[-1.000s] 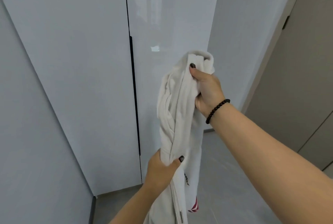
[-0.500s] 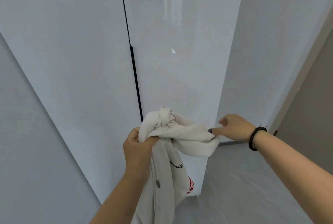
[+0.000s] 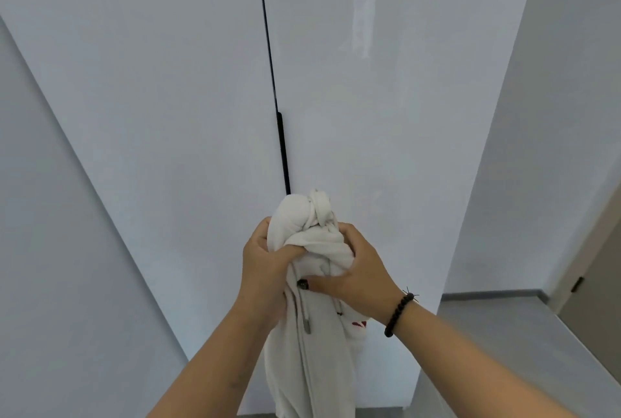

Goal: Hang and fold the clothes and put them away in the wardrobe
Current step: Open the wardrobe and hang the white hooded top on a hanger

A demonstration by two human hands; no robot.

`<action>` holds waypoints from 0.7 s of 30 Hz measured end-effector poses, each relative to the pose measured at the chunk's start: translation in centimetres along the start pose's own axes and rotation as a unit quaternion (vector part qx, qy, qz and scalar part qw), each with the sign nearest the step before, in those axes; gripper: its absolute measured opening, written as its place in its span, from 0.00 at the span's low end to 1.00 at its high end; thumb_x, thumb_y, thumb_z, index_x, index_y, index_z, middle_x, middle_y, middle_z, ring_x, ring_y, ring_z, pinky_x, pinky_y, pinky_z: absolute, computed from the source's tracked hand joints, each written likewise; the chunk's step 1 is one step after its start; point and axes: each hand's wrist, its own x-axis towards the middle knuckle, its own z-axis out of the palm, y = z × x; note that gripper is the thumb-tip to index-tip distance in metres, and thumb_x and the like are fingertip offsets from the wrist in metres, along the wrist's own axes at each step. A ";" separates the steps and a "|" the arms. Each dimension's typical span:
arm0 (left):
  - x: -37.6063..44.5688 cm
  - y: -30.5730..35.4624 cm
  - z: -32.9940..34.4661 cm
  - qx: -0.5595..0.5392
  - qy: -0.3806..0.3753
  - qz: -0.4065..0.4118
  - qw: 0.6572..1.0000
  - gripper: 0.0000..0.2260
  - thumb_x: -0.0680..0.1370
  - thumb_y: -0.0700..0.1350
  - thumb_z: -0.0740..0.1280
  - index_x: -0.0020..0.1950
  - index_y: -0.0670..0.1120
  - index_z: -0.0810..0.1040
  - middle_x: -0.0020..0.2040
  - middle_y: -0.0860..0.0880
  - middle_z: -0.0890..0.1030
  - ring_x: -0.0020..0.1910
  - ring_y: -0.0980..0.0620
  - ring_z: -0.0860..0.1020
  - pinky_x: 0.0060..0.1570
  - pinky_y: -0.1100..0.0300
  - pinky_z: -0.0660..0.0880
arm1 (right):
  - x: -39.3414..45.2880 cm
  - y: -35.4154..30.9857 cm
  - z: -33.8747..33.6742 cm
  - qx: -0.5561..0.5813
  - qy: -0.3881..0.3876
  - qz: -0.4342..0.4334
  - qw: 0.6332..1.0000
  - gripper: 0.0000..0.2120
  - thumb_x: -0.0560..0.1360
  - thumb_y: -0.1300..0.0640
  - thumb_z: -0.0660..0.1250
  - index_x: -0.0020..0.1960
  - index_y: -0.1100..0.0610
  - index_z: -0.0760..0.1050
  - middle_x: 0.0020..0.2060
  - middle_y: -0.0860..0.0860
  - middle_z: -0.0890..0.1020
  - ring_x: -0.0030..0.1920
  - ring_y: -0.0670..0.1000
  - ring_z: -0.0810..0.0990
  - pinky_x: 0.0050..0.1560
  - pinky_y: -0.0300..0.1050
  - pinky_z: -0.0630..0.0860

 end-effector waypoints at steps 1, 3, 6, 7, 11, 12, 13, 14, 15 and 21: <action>0.8 0.1 -0.6 0.019 -0.020 0.002 1.000 0.22 0.58 0.49 0.75 0.52 0.48 0.80 0.49 0.44 0.84 0.48 0.45 0.83 0.44 0.54 0.80 | 0.5 0.2 0.1 0.004 0.014 0.004 1.000 0.29 0.59 0.59 0.82 0.55 0.48 0.73 0.49 0.43 0.81 0.49 0.40 0.80 0.47 0.34 0.76; 2.6 0.6 -1.9 0.062 -0.080 -0.004 0.995 0.25 0.59 0.51 0.75 0.54 0.48 0.80 0.50 0.45 0.84 0.51 0.44 0.82 0.48 0.52 0.80 | 1.6 0.4 0.4 0.018 0.037 0.006 0.999 0.26 0.59 0.61 0.82 0.53 0.54 0.75 0.45 0.45 0.83 0.46 0.42 0.81 0.44 0.34 0.76; 5.9 2.1 -3.9 0.106 -0.227 -0.045 0.967 0.24 0.65 0.47 0.74 0.60 0.45 0.77 0.55 0.44 0.83 0.55 0.43 0.81 0.54 0.51 0.79 | 3.0 0.9 0.4 0.059 0.082 0.020 0.995 0.24 0.57 0.61 0.80 0.51 0.57 0.77 0.42 0.48 0.84 0.43 0.43 0.81 0.41 0.34 0.76; 7.1 2.6 -4.4 0.128 -0.251 -0.046 0.958 0.23 0.67 0.47 0.74 0.61 0.45 0.77 0.55 0.45 0.83 0.55 0.45 0.81 0.55 0.52 0.78 | 3.2 1.1 0.3 0.069 0.096 0.025 0.993 0.24 0.57 0.61 0.80 0.50 0.57 0.77 0.42 0.47 0.84 0.42 0.43 0.81 0.40 0.34 0.76; 12.7 3.6 -5.1 0.175 -0.108 -0.025 0.978 0.16 0.77 0.39 0.68 0.63 0.46 0.73 0.50 0.48 0.84 0.49 0.50 0.83 0.50 0.56 0.79 | 3.8 1.4 -0.2 0.087 0.137 0.047 0.986 0.21 0.61 0.65 0.80 0.51 0.55 0.78 0.43 0.46 0.84 0.45 0.44 0.82 0.42 0.35 0.76; 14.1 3.5 -5.0 0.199 -0.072 -0.014 0.977 0.15 0.77 0.38 0.67 0.63 0.46 0.73 0.50 0.49 0.84 0.49 0.51 0.83 0.51 0.56 0.79 | 3.9 1.5 -0.2 0.089 0.143 0.051 0.985 0.20 0.62 0.65 0.79 0.51 0.55 0.78 0.44 0.47 0.84 0.45 0.45 0.82 0.42 0.35 0.77; 15.2 3.3 -4.8 0.234 -0.049 0.000 0.971 0.14 0.77 0.39 0.67 0.62 0.47 0.73 0.50 0.50 0.83 0.49 0.53 0.82 0.52 0.55 0.78 | 3.9 1.5 -0.3 0.089 0.148 0.052 0.984 0.20 0.62 0.65 0.79 0.51 0.55 0.78 0.44 0.47 0.84 0.45 0.45 0.82 0.42 0.35 0.77; 16.2 3.0 -4.5 0.268 -0.041 0.014 0.963 0.14 0.76 0.41 0.67 0.60 0.49 0.73 0.50 0.52 0.82 0.50 0.54 0.81 0.53 0.55 0.78 | 3.9 1.5 -0.3 0.089 0.152 0.053 0.983 0.20 0.62 0.65 0.79 0.52 0.55 0.78 0.43 0.47 0.84 0.45 0.45 0.82 0.42 0.35 0.77; 16.8 2.6 -4.0 0.296 -0.040 0.028 0.954 0.13 0.76 0.42 0.67 0.59 0.50 0.73 0.50 0.53 0.81 0.50 0.56 0.80 0.51 0.58 0.77 | 3.9 1.3 -0.3 0.089 0.156 0.053 0.982 0.21 0.62 0.65 0.79 0.52 0.55 0.78 0.43 0.47 0.84 0.45 0.45 0.82 0.42 0.34 0.77; 18.2 0.2 -0.7 0.489 0.042 0.180 0.853 0.13 0.79 0.53 0.62 0.56 0.46 0.66 0.42 0.51 0.76 0.39 0.50 0.76 0.39 0.54 0.74 | 3.4 0.9 -0.5 0.063 0.169 0.056 0.982 0.20 0.62 0.66 0.79 0.51 0.56 0.77 0.43 0.47 0.84 0.45 0.45 0.82 0.43 0.34 0.77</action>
